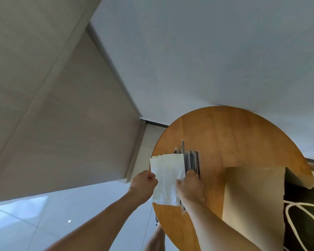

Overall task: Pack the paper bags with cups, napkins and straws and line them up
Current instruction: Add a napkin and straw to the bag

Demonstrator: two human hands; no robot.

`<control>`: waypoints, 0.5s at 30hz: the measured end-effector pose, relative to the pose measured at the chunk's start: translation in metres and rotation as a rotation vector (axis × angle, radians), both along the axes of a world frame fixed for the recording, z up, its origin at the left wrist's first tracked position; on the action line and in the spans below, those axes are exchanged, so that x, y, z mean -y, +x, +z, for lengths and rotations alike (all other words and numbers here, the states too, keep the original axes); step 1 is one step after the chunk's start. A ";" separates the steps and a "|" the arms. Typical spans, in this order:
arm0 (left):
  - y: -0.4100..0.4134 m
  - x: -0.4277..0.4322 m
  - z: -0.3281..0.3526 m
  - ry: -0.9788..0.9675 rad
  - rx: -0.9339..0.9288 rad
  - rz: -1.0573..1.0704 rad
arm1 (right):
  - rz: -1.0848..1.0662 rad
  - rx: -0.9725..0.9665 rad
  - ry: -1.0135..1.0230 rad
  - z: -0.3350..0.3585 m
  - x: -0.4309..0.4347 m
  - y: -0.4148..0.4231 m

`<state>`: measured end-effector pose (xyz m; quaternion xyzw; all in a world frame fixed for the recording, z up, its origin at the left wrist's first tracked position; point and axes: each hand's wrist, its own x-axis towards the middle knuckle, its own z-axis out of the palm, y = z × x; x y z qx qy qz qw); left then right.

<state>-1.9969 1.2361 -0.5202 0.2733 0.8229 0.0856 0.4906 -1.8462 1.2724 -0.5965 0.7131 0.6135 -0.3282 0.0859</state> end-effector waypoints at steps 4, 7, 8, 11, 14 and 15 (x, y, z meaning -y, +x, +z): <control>0.002 0.000 0.001 -0.005 0.026 -0.009 | 0.001 -0.024 0.023 -0.001 0.001 0.004; 0.007 -0.002 0.001 -0.002 0.049 -0.014 | -0.059 -0.131 0.040 0.001 0.000 0.006; 0.008 -0.003 0.001 0.003 0.055 -0.007 | -0.095 -0.180 0.047 0.002 -0.002 0.007; 0.012 -0.006 0.002 0.032 0.075 0.035 | -0.165 -0.352 0.025 0.011 -0.006 0.009; 0.015 -0.009 0.001 0.033 0.137 0.129 | -0.312 -0.619 -0.104 0.020 -0.006 0.012; 0.015 -0.010 0.000 0.026 0.192 0.199 | -0.372 -0.705 -0.152 0.023 -0.005 0.013</control>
